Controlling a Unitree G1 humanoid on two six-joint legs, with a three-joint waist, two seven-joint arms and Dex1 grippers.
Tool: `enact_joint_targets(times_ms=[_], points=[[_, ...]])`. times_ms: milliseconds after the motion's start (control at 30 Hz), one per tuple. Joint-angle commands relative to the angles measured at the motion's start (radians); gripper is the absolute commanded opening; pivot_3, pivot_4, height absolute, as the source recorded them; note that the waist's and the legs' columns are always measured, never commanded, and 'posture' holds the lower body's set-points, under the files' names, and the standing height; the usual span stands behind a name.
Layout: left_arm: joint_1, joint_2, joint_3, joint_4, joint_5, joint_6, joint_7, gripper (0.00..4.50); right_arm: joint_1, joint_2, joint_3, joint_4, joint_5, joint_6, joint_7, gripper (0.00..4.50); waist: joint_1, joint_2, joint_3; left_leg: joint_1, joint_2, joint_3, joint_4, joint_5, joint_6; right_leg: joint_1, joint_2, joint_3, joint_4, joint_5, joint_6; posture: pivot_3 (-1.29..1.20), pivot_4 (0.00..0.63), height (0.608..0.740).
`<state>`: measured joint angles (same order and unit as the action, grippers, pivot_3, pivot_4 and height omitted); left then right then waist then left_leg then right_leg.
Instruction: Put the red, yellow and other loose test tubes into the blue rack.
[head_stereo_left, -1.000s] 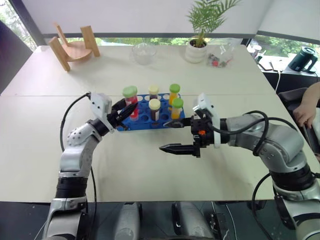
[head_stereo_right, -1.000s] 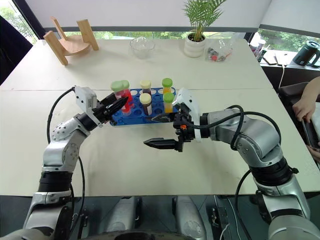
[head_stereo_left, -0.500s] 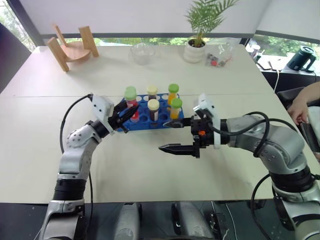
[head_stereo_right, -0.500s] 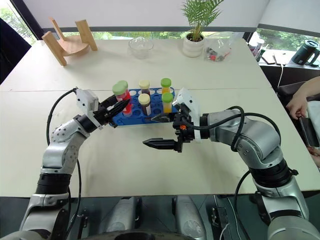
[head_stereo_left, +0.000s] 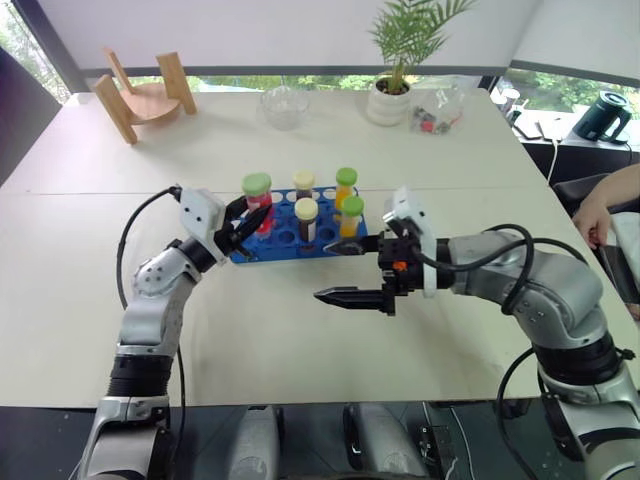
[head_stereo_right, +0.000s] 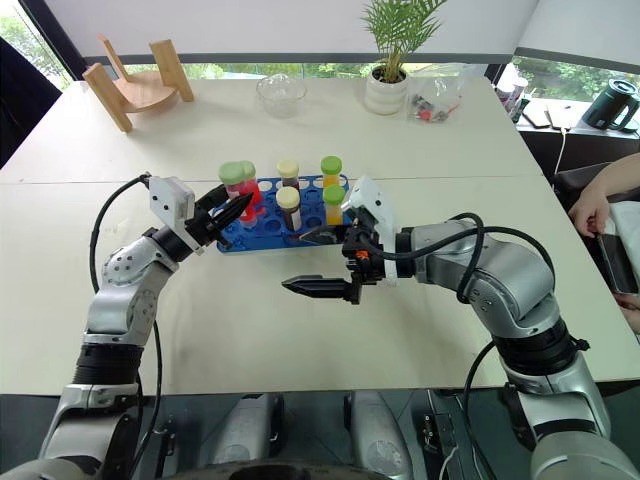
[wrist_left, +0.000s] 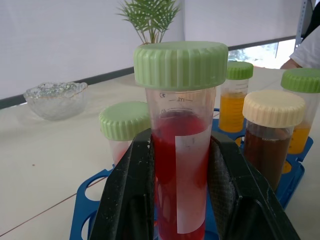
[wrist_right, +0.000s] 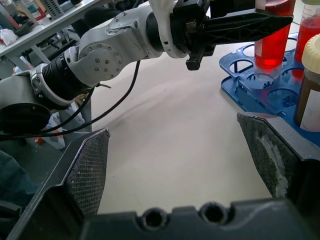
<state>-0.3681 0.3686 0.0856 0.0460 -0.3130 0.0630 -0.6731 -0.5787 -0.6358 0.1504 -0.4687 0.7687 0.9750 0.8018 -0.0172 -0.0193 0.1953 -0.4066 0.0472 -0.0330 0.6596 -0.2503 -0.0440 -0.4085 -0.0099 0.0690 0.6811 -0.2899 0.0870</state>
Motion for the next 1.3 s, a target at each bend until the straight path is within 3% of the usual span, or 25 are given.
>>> enact_joint_targets(times_ms=[33, 500, 800, 1300], points=[[0.024, 0.001, -0.031, 0.001, -0.001, 0.040, -0.020, 0.86, -0.007, 0.011, -0.016, -0.022, 0.006, -0.011, -0.002, 4.50, 0.000, 0.000, 0.000, 0.000, 0.000, 0.000, 0.000, 0.000, 0.000, 0.000, 0.000, 0.000, 0.000, 0.000, 0.000, 0.00, 0.150, 0.740], [0.080, -0.032, -0.055, -0.058, 0.017, 0.049, 0.029, 0.86, -0.010, 0.030, -0.014, -0.015, 0.006, -0.010, -0.004, 4.50, 0.002, 0.000, 0.000, 0.000, 0.000, 0.000, -0.003, 0.000, 0.000, 0.000, 0.000, 0.000, -0.003, 0.000, 0.000, 0.00, 0.150, 0.740], [0.073, -0.003, -0.025, -0.022, 0.016, 0.016, 0.043, 0.86, -0.011, 0.037, -0.014, -0.018, 0.007, -0.010, -0.009, 4.50, 0.000, 0.001, -0.001, 0.001, 0.000, 0.000, -0.010, 0.000, 0.000, 0.000, 0.000, 0.000, -0.010, 0.000, 0.000, 0.00, 0.150, 0.740], [0.156, 0.011, -0.010, -0.129, -0.021, 0.073, 0.061, 0.86, 0.007, 0.110, 0.002, -0.020, 0.003, -0.016, -0.057, 4.50, -0.003, 0.001, 0.000, -0.001, 0.000, 0.001, -0.013, 0.000, 0.000, -0.001, 0.000, 0.000, -0.014, 0.000, 0.000, 0.00, 0.150, 0.740]])
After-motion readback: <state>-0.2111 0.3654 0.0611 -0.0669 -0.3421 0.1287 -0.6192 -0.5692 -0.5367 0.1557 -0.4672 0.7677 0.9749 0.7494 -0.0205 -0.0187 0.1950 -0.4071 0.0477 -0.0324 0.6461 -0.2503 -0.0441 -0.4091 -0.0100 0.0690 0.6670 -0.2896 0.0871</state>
